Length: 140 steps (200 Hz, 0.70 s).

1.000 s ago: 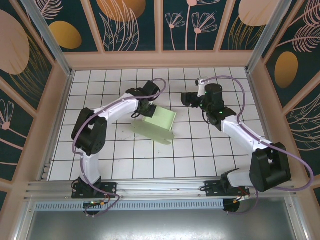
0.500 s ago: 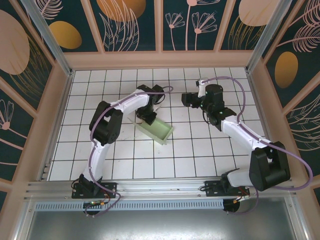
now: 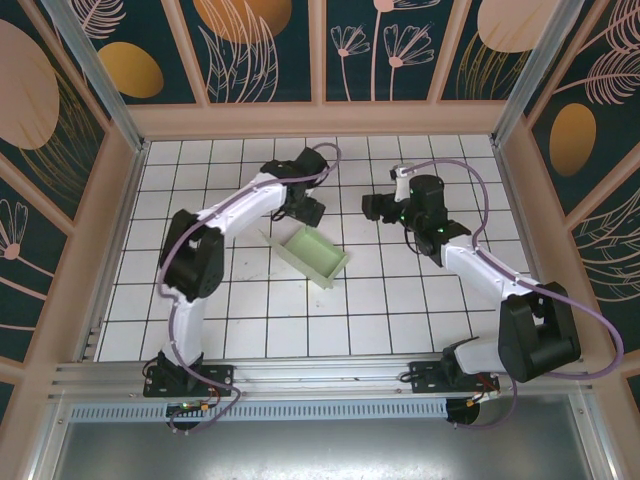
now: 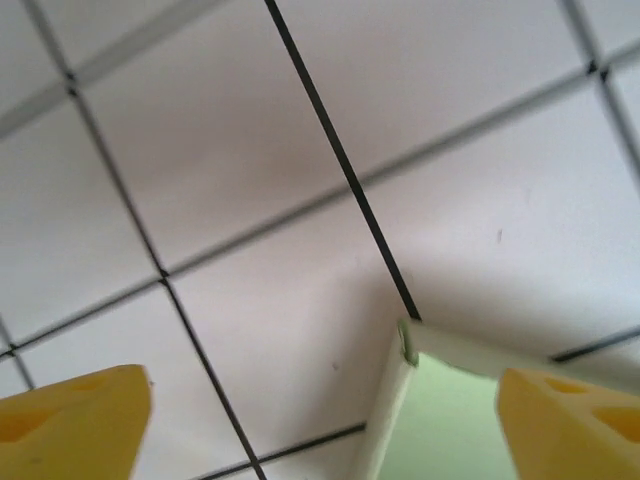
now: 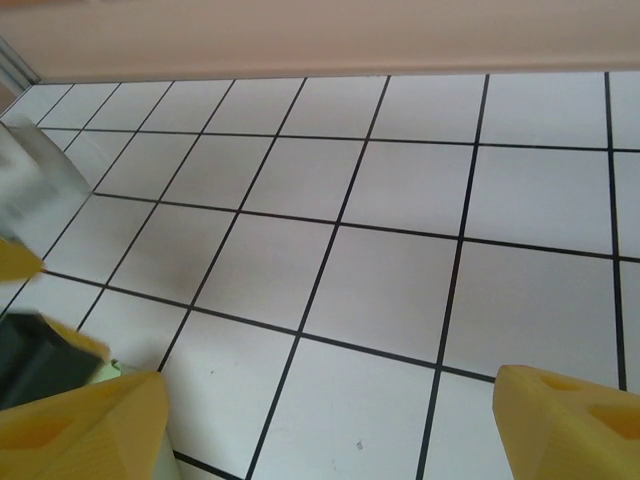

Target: Fold the paper box

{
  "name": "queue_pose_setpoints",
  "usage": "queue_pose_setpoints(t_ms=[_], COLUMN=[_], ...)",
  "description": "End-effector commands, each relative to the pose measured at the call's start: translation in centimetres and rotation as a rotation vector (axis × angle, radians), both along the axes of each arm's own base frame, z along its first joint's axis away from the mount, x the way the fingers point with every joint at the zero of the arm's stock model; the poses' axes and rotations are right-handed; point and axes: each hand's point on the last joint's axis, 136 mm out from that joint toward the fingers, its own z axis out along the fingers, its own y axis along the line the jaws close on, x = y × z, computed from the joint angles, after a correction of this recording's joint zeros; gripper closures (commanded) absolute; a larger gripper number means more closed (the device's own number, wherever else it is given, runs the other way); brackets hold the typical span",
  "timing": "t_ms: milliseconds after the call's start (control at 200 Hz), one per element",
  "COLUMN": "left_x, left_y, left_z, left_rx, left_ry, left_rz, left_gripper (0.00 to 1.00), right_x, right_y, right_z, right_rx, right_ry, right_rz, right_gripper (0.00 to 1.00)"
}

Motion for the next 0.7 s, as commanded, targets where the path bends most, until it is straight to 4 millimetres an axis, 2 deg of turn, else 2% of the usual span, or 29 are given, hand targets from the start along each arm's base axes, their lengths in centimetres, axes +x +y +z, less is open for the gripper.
queue_pose_setpoints(t_ms=[0,75,125,145,170,280,375,455,561,621,651,696], left_x=[2.5,2.3,1.9,1.9,1.6,0.2,-1.0,-2.0,-2.9,-2.8,-3.3,-3.2], left_y=[2.0,4.1,5.9,6.6,7.7,12.0,14.5,15.6,16.2,16.0,16.0,15.8], left_z=[5.9,7.2,7.4,6.9,8.0,7.5,6.8,6.3,5.3,5.3,4.2,4.1], left_rx=[-0.124,-0.187,-0.221,-0.222,-0.249,-0.283,-0.334,-0.343,-0.339,-0.351,-0.342,-0.346], left_ry=[-0.259,-0.322,-0.339,-0.334,-0.361,-0.392,-0.397,-0.401,-0.388,-0.388,-0.365,-0.36], left_rz=[0.19,0.27,0.328,0.352,0.381,0.503,0.559,0.578,0.584,0.577,0.574,0.564], left_gripper=[0.02,0.02,0.01,0.01,0.01,0.02,0.02,0.01,0.01,0.01,0.01,0.02], right_x=[-0.5,-0.9,-1.2,-1.3,-1.5,-1.8,-2.0,-2.1,-2.0,-1.7,-1.5,-1.0], right_y=[1.4,2.5,3.6,4.1,4.7,7.4,9.7,11.0,12.3,12.4,12.3,11.8], right_z=[-0.8,-2.0,-2.8,-3.2,-3.8,-5.9,-7.9,-9.9,-11.8,-12.7,-12.8,-13.0], right_rx=[0.029,0.021,0.01,0.003,-0.009,-0.084,-0.142,-0.182,-0.228,-0.241,-0.24,-0.238], right_ry=[0.012,0.037,0.059,0.067,0.078,0.105,0.141,0.185,0.231,0.254,0.264,0.275], right_rz=[0.037,0.078,0.113,0.127,0.146,0.197,0.232,0.254,0.266,0.241,0.218,0.174], right_gripper=[0.15,0.15,0.15,0.15,0.15,0.15,0.14,0.14,0.14,0.13,0.14,0.15])
